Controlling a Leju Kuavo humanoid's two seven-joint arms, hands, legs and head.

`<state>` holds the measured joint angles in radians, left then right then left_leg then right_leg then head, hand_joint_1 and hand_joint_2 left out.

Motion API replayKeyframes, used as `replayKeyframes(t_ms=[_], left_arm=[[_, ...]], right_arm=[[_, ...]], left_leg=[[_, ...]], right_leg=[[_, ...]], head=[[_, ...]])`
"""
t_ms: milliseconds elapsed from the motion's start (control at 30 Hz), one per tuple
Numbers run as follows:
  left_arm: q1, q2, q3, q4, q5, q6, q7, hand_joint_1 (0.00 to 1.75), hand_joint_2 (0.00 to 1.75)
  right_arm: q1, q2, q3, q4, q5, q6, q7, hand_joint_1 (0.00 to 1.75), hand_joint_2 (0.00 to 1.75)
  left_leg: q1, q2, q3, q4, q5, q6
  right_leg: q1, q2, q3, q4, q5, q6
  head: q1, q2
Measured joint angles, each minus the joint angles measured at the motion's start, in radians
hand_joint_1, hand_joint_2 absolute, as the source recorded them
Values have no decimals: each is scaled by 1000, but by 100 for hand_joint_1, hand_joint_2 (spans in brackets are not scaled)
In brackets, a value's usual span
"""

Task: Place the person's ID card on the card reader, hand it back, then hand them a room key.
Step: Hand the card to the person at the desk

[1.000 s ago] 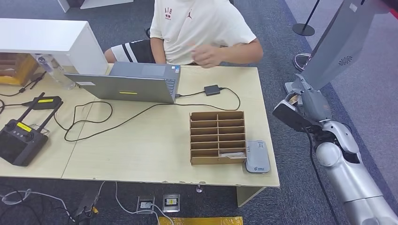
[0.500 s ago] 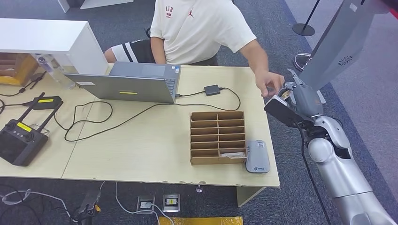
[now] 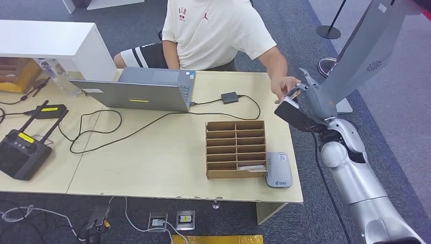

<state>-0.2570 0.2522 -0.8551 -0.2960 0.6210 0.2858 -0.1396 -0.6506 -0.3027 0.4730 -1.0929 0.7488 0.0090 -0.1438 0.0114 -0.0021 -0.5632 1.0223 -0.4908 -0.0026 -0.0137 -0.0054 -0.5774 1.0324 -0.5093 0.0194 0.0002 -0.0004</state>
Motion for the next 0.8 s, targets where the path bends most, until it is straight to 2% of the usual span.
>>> replayKeyframes(t_ms=[367,700,800], left_arm=[[2,0,3,0,-3,2,3,0,0],[21,0,14,0,-2,10,0,0,0],[29,2,20,-3,0,12,-10,0,0]], right_arm=[[-5,29,20,55,13,-61,2,0,175],[-4,33,23,46,-25,-62,0,0,175],[12,34,19,14,-71,-44,-5,0,175]], left_leg=[[0,0,0,0,0,0],[0,0,0,0,0,0],[0,0,0,0,0,0]], right_leg=[[0,0,0,0,0,0],[0,0,0,0,0,0],[0,0,0,0,0,0]], head=[[0,0],[0,0],[0,0]])
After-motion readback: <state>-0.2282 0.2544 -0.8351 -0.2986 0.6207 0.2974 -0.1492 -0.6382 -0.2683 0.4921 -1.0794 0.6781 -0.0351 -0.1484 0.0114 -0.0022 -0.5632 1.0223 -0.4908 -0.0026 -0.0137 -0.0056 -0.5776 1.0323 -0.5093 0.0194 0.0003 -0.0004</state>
